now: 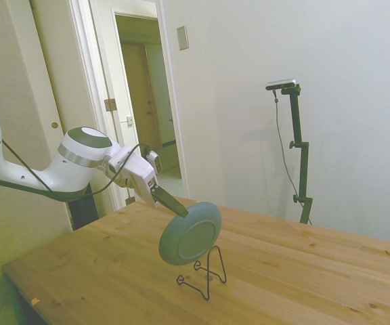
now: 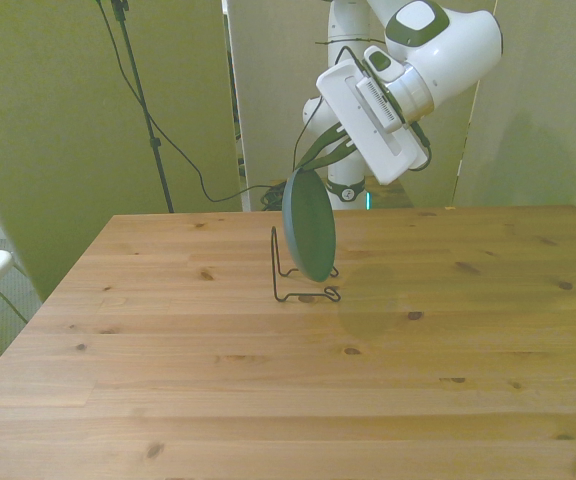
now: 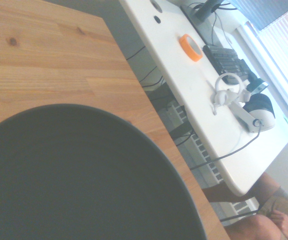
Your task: Load the plate
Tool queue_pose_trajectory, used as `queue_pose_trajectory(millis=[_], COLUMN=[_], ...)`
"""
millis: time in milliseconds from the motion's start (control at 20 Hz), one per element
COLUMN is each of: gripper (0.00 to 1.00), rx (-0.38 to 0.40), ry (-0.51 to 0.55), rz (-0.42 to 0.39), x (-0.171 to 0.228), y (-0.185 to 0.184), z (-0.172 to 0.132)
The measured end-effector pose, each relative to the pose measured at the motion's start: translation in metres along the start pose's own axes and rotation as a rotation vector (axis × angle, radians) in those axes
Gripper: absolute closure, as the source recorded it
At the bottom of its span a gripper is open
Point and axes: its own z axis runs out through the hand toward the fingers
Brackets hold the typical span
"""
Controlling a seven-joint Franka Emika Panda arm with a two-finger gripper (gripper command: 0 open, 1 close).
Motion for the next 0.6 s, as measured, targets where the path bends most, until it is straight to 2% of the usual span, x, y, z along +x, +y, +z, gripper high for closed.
queue_pose_trajectory(millis=[300,600], gripper=[1.0,1.0], rx=[-0.02,-0.039], ry=[0.044,0.044], rz=[-0.014,-0.013], x=[-0.001,-0.002], y=[0.005,0.01], z=[0.004,0.016])
